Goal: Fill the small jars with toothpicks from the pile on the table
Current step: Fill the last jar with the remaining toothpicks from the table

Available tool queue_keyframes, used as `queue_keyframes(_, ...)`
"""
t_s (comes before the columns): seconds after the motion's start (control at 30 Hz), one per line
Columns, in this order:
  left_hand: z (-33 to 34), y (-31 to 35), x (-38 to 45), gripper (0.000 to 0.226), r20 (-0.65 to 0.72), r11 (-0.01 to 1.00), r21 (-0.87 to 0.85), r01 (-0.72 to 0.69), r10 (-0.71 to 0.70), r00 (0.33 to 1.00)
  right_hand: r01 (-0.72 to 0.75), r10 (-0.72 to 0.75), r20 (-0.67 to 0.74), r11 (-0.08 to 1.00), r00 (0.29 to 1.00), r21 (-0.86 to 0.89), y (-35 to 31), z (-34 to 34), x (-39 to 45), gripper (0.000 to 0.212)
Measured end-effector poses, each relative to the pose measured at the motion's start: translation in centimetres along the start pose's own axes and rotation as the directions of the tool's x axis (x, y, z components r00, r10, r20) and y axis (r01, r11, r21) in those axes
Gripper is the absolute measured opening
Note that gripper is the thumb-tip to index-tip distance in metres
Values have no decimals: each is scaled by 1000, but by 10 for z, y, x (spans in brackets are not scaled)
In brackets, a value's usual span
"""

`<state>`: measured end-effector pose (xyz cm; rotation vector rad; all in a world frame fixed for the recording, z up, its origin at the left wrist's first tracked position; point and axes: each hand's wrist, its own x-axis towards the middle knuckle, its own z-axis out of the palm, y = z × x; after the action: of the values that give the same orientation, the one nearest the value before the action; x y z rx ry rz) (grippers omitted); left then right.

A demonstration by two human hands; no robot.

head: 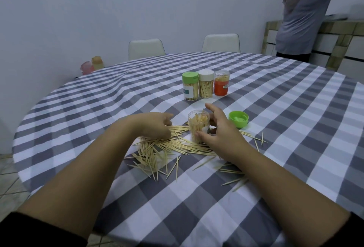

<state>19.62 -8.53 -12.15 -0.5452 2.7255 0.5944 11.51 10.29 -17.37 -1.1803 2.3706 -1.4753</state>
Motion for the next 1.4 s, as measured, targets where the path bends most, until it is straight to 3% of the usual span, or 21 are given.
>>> queue_keyframes(0.07, 1, 0, -3, 79, 0, 992, 123, -11, 11, 1000, 0, 0, -1, 1000, 1000, -4, 0, 0, 0, 79)
queue_keyframes(0.17, 9, 3, -5, 70, -135, 956, 294, -18, 60, 989, 1, -1, -6, 1000, 1000, -9, 0, 0, 0, 79)
queue_keyframes(0.33, 19, 3, 0, 49, -338, 904, 427, -8, 167, 926, -6, 6, -22, 1000, 1000, -10, 2, 2, 0, 79)
queue_keyframes(0.53, 27, -1, 15, 54, -346, 858, 512, 37, 167, 923, -17, 17, -35, 1000, 999, -12, 2, 2, 2, 80)
queue_keyframes(0.93, 32, 0, 21, 58, -647, 973, 213, -89, 209, 733, -41, 40, -114, 999, 993, 1, -1, -2, 0, 77)
queue_keyframes(1.03, 30, 5, 21, 48, -740, 974, 22, -228, 169, 651, -39, 39, -107, 999, 993, 4, -2, -2, 0, 77)
queue_keyframes(1.1, 28, 10, 20, 39, -785, 902, -197, -383, 88, 613, -38, 39, -95, 999, 995, 9, -2, -1, 0, 78)
queue_keyframes(1.2, 23, 22, 18, 32, -776, 704, -462, -539, -27, 630, -31, 32, -87, 999, 996, 15, -2, 0, 0, 80)
queue_keyframes(1.4, 7, 39, 12, 26, -738, 292, -669, -684, -147, 659, -36, 36, -61, 999, 998, 8, 0, 1, 1, 80)
